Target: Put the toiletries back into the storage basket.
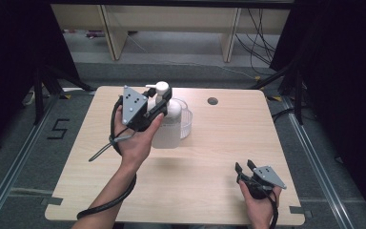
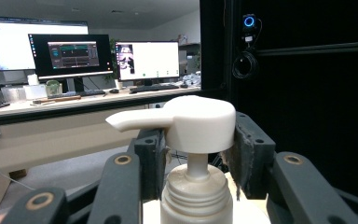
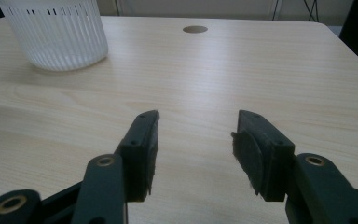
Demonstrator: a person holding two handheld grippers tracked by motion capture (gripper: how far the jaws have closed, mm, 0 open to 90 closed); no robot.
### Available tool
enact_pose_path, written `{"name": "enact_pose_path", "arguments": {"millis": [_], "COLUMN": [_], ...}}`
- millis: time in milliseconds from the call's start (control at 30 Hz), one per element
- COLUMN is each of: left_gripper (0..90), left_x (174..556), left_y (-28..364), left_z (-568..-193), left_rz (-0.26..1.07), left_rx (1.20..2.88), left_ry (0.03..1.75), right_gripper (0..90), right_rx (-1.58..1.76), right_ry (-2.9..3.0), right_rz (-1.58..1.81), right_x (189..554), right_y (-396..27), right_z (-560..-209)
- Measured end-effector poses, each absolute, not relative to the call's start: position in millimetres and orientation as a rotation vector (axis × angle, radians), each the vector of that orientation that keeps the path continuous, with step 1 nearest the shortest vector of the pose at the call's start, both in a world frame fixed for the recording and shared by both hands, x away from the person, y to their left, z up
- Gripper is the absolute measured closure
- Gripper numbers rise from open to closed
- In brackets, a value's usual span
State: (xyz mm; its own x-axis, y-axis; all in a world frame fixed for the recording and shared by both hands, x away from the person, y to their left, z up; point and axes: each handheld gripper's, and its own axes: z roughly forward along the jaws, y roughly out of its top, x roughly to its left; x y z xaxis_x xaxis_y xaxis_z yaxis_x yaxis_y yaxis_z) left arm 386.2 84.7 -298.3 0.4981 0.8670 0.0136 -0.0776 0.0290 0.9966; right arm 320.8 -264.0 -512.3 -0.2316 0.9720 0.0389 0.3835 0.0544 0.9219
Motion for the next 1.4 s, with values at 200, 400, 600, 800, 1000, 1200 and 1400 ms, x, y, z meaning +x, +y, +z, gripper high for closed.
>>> {"name": "enact_pose_path", "arguments": {"millis": [200,400,600,800,1000,1200,1400], "left_gripper": [59.6,59.6,59.6,59.6,59.5,59.5,59.5], "left_x": [390,395,400,403,408,411,414], "left_y": [83,82,80,78,77,76,75], "left_z": [-294,-293,-292,-290,-289,-290,-288], "left_rz": [0.852,0.867,0.866,0.858,0.861,0.856,0.857], "left_rx": [1.339,1.339,1.339,1.332,1.331,1.33,1.329], "left_ry": [0.765,0.766,0.761,0.76,0.757,0.762,0.761], "right_gripper": [49.7,49.7,49.6,49.6,49.6,49.5,49.5], "right_rx": [1.363,1.365,1.359,1.37,1.39,1.387,1.398], "right_ry": [1.682,1.688,1.681,1.673,1.668,1.67,1.664], "right_rz": [1.177,1.173,1.18,1.212,1.216,1.212,1.213], "right_x": [321,321,321,322,321,321,320], "right_y": [-264,-264,-264,-262,-261,-261,-260], "right_z": [-513,-512,-513,-514,-514,-514,-514]}}
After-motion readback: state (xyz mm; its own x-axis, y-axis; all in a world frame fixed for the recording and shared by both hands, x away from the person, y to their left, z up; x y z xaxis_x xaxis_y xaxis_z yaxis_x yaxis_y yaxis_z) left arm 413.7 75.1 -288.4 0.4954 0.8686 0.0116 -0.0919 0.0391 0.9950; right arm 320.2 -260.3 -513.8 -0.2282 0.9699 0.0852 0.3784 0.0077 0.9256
